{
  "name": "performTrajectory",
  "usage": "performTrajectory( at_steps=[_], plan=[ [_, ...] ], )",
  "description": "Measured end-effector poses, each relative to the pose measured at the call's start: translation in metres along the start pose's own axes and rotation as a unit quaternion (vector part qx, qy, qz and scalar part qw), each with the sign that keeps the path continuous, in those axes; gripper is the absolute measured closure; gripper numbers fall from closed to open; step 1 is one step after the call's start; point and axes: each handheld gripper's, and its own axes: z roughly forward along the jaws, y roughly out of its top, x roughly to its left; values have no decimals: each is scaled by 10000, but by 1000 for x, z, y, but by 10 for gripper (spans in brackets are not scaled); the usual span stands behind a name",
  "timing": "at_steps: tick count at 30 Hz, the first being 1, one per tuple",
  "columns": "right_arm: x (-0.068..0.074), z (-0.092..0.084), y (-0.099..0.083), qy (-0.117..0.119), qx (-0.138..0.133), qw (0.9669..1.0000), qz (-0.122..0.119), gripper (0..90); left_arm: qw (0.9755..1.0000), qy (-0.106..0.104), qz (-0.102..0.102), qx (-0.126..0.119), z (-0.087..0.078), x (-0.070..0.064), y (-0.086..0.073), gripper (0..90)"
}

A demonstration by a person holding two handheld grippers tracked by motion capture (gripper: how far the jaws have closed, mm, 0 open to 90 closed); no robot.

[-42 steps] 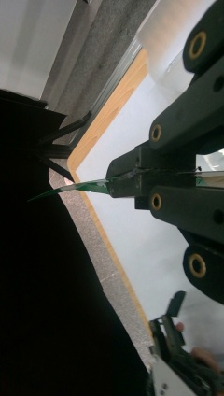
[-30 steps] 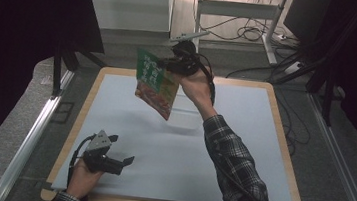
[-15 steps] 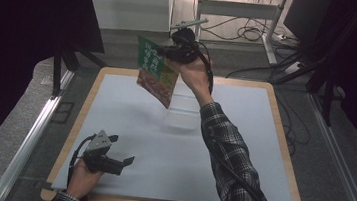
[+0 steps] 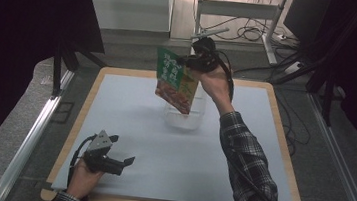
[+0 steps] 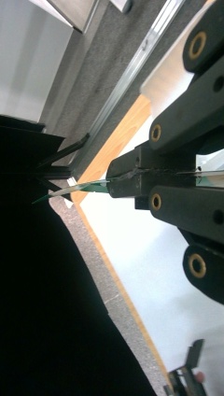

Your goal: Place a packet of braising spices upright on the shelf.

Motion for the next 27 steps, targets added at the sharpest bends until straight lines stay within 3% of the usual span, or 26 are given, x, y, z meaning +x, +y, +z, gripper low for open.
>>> performTrajectory(
  at_steps=[11,14,22,27],
  plan=[
    [-17,-29,-17,-209,261,9994,89,895,10000,1,23,50,1,0,0,12],
    [-23,-35,-22,-175,265,9993,198,895,10000,2,35,64,1,0,0,12],
    [-26,-24,-32,-189,412,9987,219,895,10000,-13,20,76,2,0,0,12],
    [-25,-9,-39,-167,641,9976,186,895,10000,-18,31,84,2,0,0,12]
  ],
)
